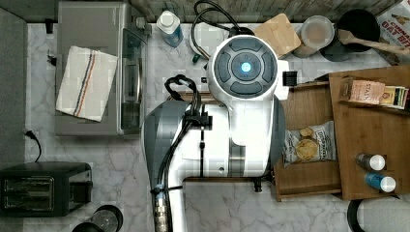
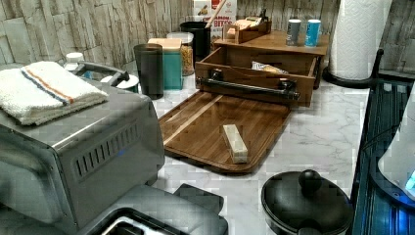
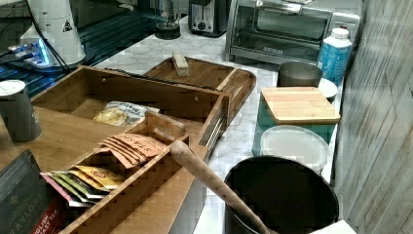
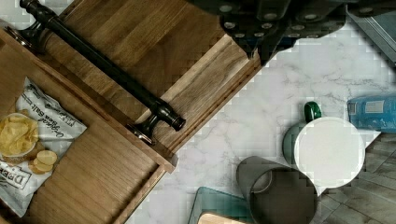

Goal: Close the drawer.

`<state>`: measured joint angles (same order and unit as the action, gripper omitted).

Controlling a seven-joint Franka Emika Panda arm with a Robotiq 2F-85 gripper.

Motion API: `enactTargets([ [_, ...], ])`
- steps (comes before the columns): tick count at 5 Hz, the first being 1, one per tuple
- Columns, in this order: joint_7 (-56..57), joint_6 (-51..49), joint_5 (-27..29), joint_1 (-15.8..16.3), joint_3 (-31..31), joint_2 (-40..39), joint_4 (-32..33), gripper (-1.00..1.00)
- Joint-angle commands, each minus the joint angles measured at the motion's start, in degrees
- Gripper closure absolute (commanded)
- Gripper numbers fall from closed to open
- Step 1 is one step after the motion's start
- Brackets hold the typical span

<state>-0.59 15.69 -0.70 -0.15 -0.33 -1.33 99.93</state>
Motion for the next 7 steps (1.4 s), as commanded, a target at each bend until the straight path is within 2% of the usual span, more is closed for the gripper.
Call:
enactTargets([
  [1,0.0,0.0,0.0,0.0,0.0,0.0,-0.7,1.00],
  [2,6.7,0.1,-1.6,0.3,0.8,0.4,0.4,1.00],
  [4,36.3,6.9,-3.3,1.4,2.1,3.1,11.2,1.00],
  [5,37.9,12.7,-9.0,-2.7,8.3,4.2,18.6,1.00],
  [6,36.8,22.3,-12.2,1.1,5.3,5.5,27.5,1.00],
  [7,37.6,27.6,-12.5,0.3,5.1,3.9,31.7,1.00],
])
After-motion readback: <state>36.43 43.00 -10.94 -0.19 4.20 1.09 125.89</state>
